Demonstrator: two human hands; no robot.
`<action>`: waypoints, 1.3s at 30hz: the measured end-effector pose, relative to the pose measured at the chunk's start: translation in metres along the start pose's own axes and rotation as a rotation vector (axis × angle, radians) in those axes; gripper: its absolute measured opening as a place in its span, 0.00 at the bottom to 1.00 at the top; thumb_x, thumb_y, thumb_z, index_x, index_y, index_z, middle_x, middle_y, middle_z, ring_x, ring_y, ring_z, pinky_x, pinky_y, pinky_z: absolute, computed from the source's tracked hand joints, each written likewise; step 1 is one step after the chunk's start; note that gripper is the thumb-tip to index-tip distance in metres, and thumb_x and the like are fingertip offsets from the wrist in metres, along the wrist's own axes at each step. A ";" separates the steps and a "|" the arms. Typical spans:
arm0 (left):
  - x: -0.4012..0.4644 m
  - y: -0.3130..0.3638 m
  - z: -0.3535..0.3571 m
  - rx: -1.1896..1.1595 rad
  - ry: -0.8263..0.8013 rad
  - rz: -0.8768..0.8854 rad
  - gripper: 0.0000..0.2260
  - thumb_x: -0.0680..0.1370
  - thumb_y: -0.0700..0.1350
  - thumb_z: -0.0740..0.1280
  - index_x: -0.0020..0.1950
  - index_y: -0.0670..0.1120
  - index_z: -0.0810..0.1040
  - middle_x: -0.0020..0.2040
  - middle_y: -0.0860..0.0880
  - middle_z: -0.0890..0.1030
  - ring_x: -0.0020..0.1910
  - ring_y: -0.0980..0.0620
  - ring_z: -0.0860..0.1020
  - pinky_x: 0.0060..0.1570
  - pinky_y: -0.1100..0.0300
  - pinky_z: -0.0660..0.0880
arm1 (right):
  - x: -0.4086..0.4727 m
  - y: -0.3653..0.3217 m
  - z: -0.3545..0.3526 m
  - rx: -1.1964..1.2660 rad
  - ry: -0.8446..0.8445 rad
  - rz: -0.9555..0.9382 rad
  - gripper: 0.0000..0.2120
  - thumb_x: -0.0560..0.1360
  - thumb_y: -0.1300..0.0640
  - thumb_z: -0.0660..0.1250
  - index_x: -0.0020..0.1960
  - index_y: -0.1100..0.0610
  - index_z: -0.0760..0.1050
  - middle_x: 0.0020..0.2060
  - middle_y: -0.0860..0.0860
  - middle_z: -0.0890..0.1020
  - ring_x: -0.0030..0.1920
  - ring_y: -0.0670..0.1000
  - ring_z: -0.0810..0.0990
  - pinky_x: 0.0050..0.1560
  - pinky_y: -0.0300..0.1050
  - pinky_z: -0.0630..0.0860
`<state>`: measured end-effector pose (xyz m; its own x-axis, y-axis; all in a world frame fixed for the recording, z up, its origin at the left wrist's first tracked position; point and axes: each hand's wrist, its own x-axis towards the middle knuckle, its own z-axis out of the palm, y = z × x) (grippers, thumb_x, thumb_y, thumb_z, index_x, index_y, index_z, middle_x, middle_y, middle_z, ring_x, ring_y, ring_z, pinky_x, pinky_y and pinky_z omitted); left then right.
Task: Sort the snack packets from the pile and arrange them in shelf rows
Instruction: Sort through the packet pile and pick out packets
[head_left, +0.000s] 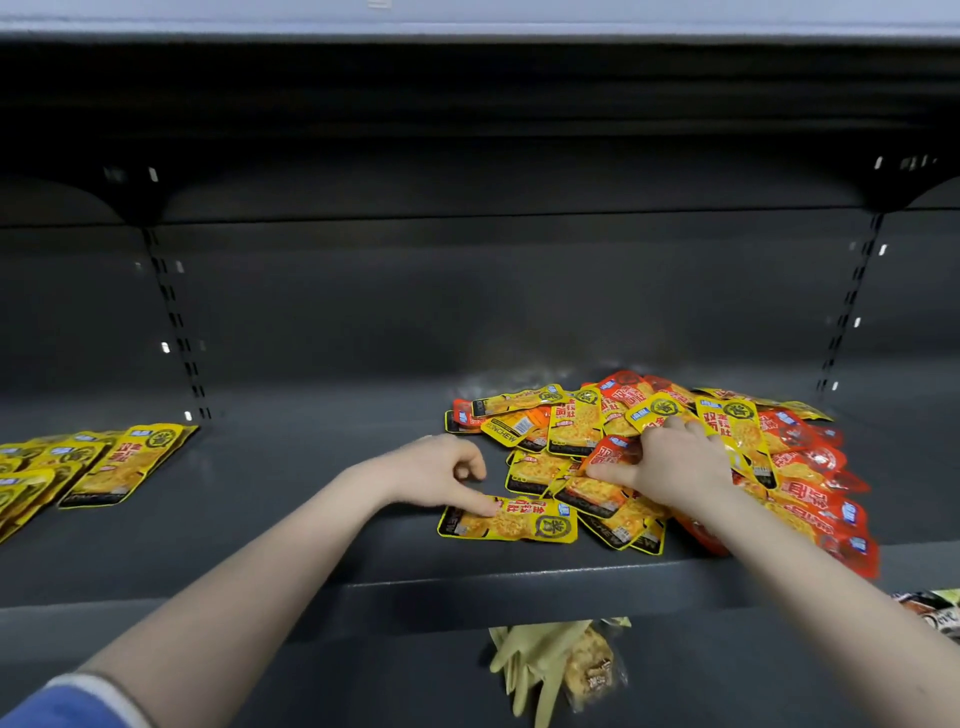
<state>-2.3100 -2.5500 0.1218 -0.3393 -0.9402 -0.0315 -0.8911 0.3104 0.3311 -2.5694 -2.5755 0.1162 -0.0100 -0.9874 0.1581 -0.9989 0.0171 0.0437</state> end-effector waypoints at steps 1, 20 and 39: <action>0.001 0.002 0.003 0.001 0.024 0.042 0.20 0.70 0.57 0.74 0.57 0.48 0.77 0.50 0.54 0.75 0.52 0.55 0.74 0.56 0.61 0.71 | -0.001 -0.001 -0.002 0.000 -0.027 0.010 0.45 0.63 0.22 0.55 0.61 0.57 0.75 0.63 0.56 0.72 0.66 0.58 0.67 0.65 0.52 0.64; 0.010 0.023 0.016 -0.025 -0.097 0.033 0.18 0.72 0.55 0.72 0.51 0.48 0.68 0.51 0.51 0.70 0.49 0.53 0.70 0.42 0.60 0.67 | 0.000 -0.012 0.004 0.914 0.144 -0.082 0.33 0.61 0.58 0.80 0.61 0.54 0.66 0.49 0.50 0.79 0.46 0.52 0.77 0.44 0.44 0.72; -0.085 -0.055 -0.021 -0.641 0.535 -0.414 0.13 0.73 0.46 0.72 0.51 0.48 0.70 0.46 0.51 0.77 0.44 0.51 0.76 0.43 0.59 0.72 | -0.007 -0.111 -0.020 1.183 0.085 -0.078 0.29 0.64 0.63 0.78 0.62 0.64 0.72 0.49 0.57 0.81 0.50 0.56 0.80 0.56 0.55 0.75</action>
<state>-2.2255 -2.4900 0.1265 0.2945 -0.9478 0.1220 -0.5190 -0.0514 0.8533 -2.4580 -2.5669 0.1299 0.0109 -0.9650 0.2620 -0.4186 -0.2424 -0.8752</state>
